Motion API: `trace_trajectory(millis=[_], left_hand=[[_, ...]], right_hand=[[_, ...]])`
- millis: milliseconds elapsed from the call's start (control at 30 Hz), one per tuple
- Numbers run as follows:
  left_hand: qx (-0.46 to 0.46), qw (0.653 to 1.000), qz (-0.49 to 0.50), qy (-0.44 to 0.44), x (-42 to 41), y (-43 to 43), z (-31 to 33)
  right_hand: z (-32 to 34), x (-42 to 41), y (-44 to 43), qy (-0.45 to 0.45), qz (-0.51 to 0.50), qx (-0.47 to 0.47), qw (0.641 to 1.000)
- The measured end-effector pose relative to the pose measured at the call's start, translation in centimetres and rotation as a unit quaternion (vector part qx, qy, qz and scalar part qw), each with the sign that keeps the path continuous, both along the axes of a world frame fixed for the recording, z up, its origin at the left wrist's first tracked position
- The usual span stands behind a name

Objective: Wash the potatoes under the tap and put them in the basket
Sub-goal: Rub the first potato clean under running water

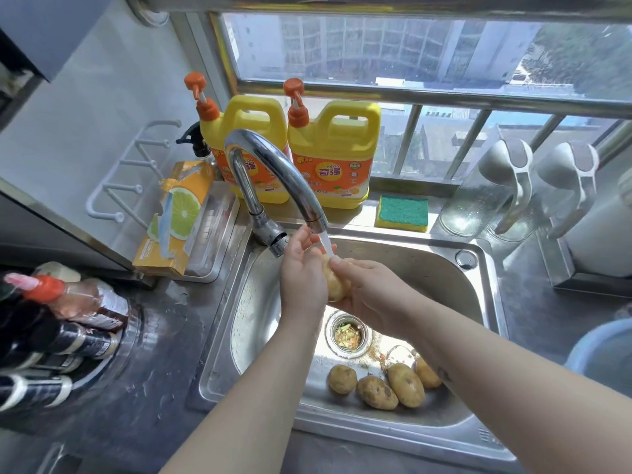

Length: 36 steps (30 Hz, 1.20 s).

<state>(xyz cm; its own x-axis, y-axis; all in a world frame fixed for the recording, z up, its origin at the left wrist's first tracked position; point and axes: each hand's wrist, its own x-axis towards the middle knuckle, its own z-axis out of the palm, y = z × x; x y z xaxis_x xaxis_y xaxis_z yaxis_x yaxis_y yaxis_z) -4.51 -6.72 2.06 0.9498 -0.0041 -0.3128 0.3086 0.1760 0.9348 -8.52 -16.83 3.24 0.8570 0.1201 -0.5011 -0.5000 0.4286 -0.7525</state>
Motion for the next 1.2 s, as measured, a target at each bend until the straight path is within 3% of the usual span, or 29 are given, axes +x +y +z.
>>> trace_trajectory(millis=[200,333,467,567,700,833,933,1067,1200], left_hand=[[0.094,0.992,-0.055,-0.062,-0.6,0.2,-0.3],[0.085,0.992,-0.090,-0.028,-2.0,1.1,-0.7],[0.117,0.977,-0.155,-0.084,-4.0,2.1,-1.6],[0.077,0.987,-0.122,-0.070,-3.6,2.2,-1.6],[-0.051,0.999,-0.012,0.003,-2.3,1.2,-0.7],[-0.131,0.983,0.050,0.119,-1.4,1.0,-0.2],[-0.131,0.978,0.049,0.155,-1.3,0.8,0.1],[-0.092,0.991,0.024,0.097,-1.5,0.2,0.3],[0.016,0.998,-0.065,-0.004,-2.5,0.7,-0.5]], right_hand=[[0.0,1.0,1.3,0.045,-0.092,0.037,0.994],[-0.2,1.7,1.9,0.091,-0.180,0.065,0.977],[-0.6,2.2,2.5,0.127,-0.186,0.101,0.969],[-0.8,1.8,2.3,0.062,-0.126,0.056,0.989],[-0.4,0.7,1.7,-0.060,-0.042,-0.038,0.997],[-0.4,-0.3,1.1,-0.110,0.002,-0.090,0.990],[-0.3,-0.5,0.5,-0.118,0.022,-0.139,0.983],[-0.1,-0.2,0.6,-0.102,-0.028,-0.089,0.990],[-0.1,0.4,1.1,-0.032,-0.104,-0.024,0.994]])
